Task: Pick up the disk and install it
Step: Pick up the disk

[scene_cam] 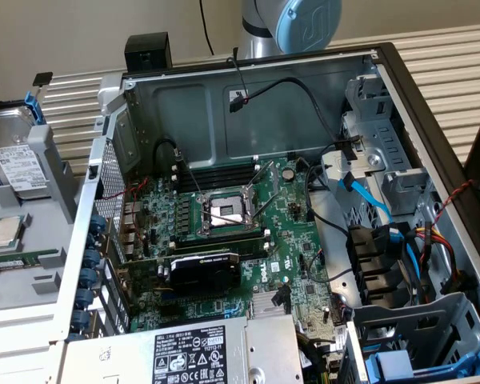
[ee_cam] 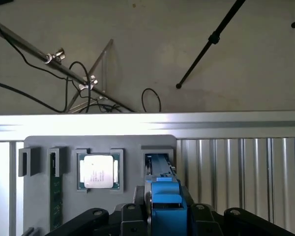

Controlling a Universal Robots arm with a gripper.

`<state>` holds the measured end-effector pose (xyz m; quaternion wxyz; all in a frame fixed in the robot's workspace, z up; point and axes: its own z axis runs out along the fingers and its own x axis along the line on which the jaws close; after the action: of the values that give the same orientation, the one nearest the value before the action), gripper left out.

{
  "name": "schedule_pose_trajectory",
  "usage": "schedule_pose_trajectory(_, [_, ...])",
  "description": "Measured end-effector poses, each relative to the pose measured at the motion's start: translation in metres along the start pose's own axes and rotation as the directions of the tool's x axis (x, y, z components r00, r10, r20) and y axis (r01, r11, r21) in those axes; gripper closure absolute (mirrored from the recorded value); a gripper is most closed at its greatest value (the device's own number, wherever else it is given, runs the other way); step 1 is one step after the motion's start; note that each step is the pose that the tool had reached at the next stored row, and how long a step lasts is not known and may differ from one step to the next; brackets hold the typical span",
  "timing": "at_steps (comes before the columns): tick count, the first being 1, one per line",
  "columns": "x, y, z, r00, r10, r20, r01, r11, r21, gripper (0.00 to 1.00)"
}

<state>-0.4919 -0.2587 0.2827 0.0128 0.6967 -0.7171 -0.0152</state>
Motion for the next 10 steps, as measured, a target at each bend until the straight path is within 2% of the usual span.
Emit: schedule_pose_trajectory(10, [0.0000, 0.0000, 0.0009, 0.9996, -0.029, -0.0011, 0.029, 0.9996, -0.0001, 0.63])
